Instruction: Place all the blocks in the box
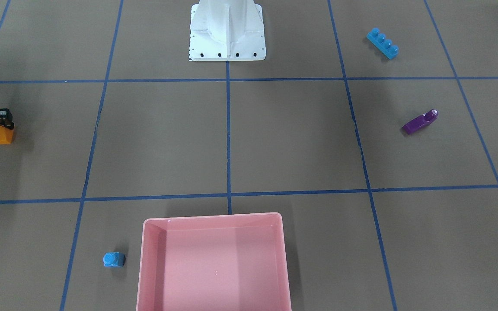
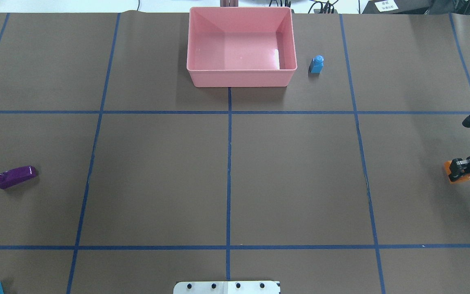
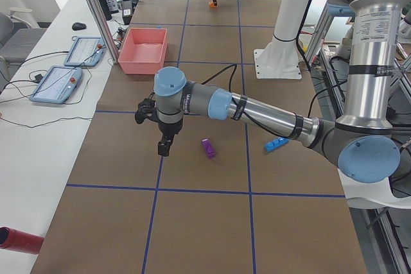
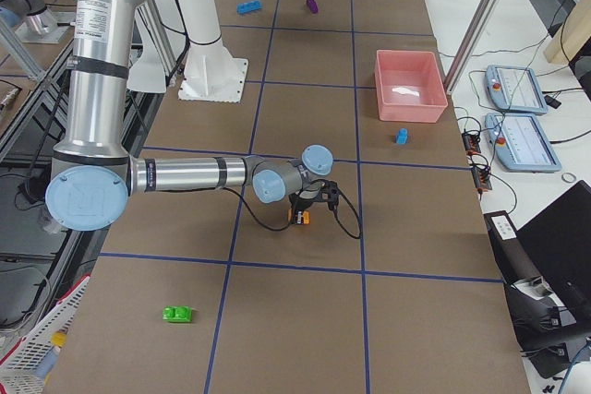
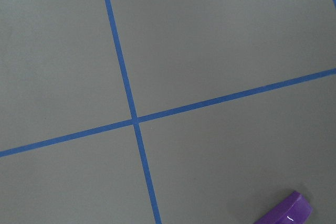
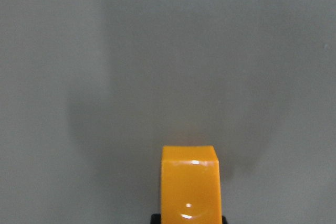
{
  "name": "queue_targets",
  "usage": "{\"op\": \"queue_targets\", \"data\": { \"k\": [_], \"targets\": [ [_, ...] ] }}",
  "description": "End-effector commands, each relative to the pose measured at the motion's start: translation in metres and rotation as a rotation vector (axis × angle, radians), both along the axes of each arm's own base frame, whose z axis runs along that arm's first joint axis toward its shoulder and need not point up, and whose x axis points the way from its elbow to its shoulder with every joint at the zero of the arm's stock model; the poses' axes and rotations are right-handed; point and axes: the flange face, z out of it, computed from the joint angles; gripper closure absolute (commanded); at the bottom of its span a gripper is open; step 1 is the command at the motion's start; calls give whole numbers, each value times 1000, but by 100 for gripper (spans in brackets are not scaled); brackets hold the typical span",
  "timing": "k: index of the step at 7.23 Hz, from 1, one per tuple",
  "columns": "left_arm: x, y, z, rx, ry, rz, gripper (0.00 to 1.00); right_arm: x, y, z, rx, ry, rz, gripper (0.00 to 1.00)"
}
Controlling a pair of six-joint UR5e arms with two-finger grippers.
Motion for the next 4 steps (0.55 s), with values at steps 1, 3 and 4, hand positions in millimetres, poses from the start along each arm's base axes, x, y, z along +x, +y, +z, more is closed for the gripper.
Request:
{"op": "queue_targets", "data": {
  "k": [1,3,4],
  "targets": [
    [30,15,-2,-50,17,13,0,42,-11,-44,48,-75,83,100],
    [57,64,27,51,22,78,4,89,-23,-93,34,-166,173,100],
    [91,82,40,130,-20,157,5,101,-49,-136,26,-193,208,100]
  ]
}}
